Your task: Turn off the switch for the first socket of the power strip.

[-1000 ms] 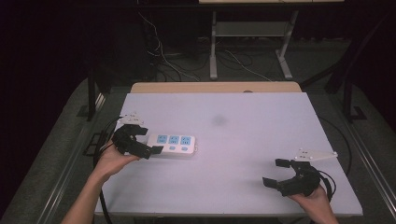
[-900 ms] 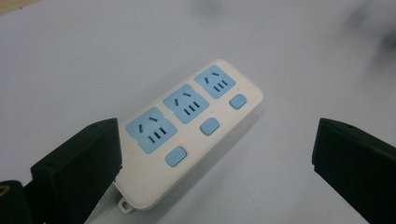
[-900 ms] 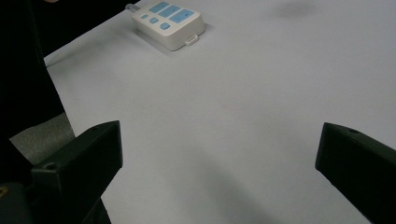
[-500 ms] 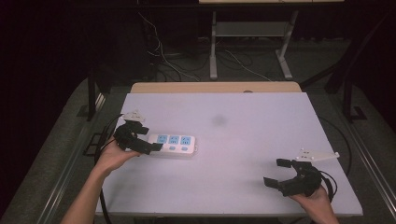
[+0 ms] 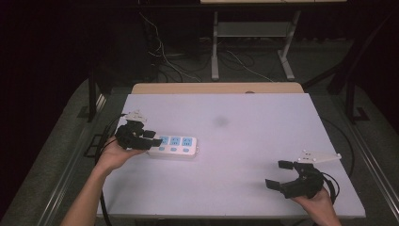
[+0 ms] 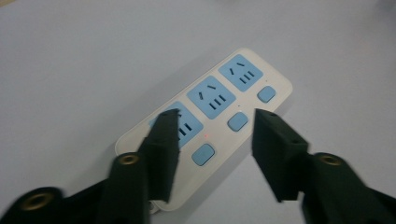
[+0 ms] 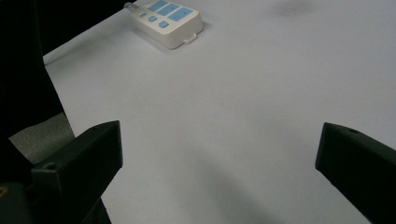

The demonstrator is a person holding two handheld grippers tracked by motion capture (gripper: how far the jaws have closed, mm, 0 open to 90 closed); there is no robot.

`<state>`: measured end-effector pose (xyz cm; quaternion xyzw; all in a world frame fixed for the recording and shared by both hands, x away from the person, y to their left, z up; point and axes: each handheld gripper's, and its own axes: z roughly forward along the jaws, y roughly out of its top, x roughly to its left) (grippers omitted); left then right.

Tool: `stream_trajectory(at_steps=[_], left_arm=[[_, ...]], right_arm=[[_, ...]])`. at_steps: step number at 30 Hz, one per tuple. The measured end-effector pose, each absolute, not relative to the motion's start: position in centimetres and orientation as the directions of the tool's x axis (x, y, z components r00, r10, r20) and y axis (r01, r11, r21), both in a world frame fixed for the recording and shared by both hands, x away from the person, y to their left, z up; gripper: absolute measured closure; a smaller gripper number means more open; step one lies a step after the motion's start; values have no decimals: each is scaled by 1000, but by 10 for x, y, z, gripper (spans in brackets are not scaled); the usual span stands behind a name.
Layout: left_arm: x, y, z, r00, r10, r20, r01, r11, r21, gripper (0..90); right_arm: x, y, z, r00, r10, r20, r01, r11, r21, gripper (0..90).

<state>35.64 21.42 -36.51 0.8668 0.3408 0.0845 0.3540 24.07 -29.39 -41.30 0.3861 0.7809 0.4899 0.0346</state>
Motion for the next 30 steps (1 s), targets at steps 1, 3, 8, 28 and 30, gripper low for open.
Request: stream_trajectory(at_steps=[1,3,8,28,30], left_arm=[[357,213,-366,754,651,-93,531,-521,668,612],[358,212,-367,759,645,-91,530,-530,662,754],[360,207,-372,767,636,-79,530,-560,637,866],[370,205,-388,764,643,-54,549,-604,577,892],[371,204,-390,766,640,-52,549,-610,571,892]], right_arm=[[241,-294,-413,-699,637,324,569,222,792,4],[241,-295,-413,-698,639,325,570,220,792,4],[241,-295,-413,-696,640,326,571,219,791,4],[241,-297,-414,-697,639,325,571,219,791,4],[241,-297,-414,-698,639,325,571,221,791,4]])
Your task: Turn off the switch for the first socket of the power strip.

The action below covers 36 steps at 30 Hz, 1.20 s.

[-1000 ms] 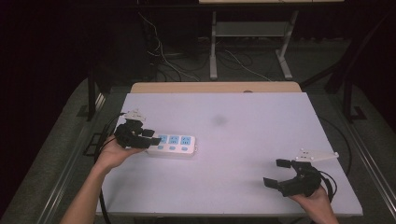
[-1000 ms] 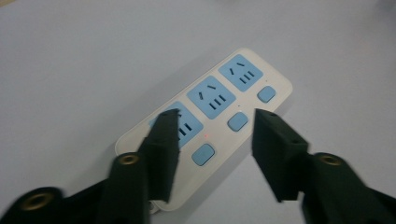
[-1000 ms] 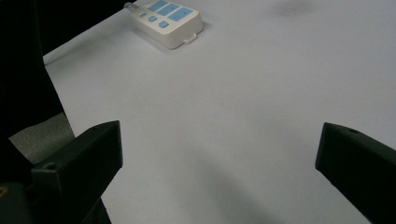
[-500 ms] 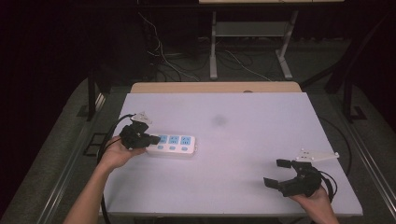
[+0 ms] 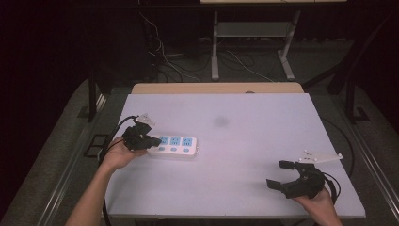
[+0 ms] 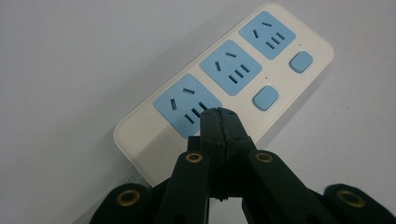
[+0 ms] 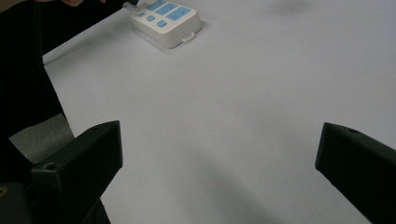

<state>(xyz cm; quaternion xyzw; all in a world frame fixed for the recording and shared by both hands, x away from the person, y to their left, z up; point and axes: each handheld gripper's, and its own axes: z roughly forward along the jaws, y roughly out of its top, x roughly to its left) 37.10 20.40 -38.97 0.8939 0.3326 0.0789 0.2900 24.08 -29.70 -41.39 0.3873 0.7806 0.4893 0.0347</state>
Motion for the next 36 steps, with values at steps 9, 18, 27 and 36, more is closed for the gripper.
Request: stream_trajectory(at_steps=[9,18,27,36], left_arm=[[373,201,-393,768,638,-56,553,-617,560,892],[375,199,-398,776,628,-55,550,-632,546,892],[377,195,-401,775,628,-69,560,-632,535,892],[378,192,-404,759,637,-137,595,-592,544,895]], right_arm=[[241,-298,-414,-698,640,323,570,222,791,4],[241,-298,-415,-698,640,321,570,225,791,4],[241,-299,-415,-696,643,320,572,225,789,4],[241,-297,-415,-698,641,320,573,231,786,4]])
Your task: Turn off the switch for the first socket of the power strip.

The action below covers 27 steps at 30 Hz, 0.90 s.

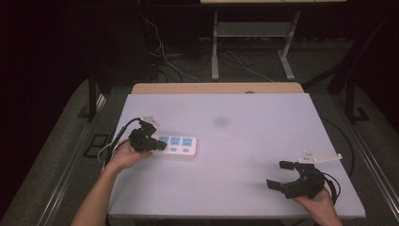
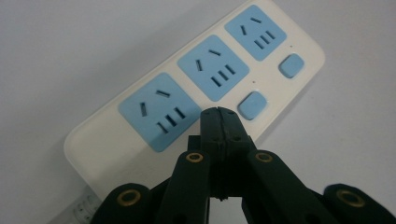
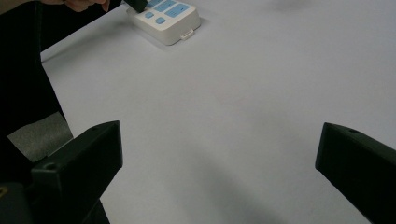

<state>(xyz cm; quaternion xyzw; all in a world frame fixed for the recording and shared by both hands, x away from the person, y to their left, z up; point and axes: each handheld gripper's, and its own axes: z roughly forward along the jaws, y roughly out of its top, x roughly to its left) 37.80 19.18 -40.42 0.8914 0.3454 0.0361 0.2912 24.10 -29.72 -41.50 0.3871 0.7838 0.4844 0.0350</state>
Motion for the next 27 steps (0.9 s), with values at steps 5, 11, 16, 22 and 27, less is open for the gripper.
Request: stream_trajectory(at_steps=[5,11,16,22,27], left_arm=[[378,190,-404,758,640,-125,594,-598,538,896],[379,192,-405,748,645,-155,612,-580,538,897],[379,199,-409,737,652,-176,618,-546,566,900],[379,201,-411,726,657,-205,632,-518,576,900],[378,199,-409,726,664,-180,625,-528,575,899]], right_arm=[[241,-297,-415,-696,641,322,574,229,786,4],[240,-298,-415,-697,640,322,574,230,786,4],[239,-298,-415,-700,640,318,569,231,789,4],[239,-298,-414,-701,639,317,570,234,788,4],[240,-298,-415,-698,641,318,572,234,786,4]])
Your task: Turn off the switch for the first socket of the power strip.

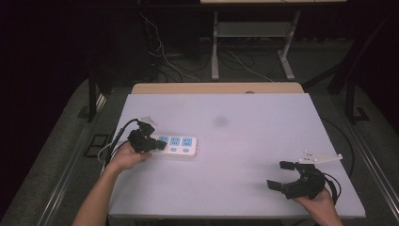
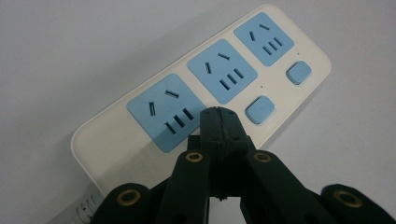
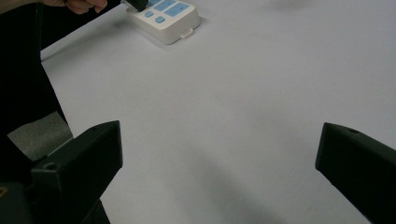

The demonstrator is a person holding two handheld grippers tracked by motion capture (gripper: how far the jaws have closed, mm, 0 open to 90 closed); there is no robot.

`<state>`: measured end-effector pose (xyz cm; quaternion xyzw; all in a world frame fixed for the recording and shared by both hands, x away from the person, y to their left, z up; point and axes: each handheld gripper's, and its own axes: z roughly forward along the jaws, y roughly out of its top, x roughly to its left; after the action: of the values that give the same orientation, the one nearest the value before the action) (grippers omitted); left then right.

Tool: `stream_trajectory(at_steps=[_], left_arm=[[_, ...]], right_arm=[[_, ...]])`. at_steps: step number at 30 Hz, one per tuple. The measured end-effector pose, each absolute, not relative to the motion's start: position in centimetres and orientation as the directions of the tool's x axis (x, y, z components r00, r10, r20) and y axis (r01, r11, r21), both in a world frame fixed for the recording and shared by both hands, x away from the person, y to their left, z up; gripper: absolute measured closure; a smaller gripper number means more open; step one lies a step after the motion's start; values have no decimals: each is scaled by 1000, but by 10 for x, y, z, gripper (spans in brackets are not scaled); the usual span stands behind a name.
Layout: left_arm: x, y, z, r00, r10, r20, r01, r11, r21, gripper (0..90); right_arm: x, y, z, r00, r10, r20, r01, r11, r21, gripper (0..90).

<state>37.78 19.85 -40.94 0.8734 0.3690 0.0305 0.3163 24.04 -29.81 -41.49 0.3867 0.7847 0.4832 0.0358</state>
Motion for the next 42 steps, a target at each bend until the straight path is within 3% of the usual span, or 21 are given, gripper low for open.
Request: stream_trajectory(at_steps=[42], left_arm=[[349,225,-367,656,740,-149,605,-398,690,893]], right_arm=[[241,-302,-413,-689,652,316,571,220,791,4]])
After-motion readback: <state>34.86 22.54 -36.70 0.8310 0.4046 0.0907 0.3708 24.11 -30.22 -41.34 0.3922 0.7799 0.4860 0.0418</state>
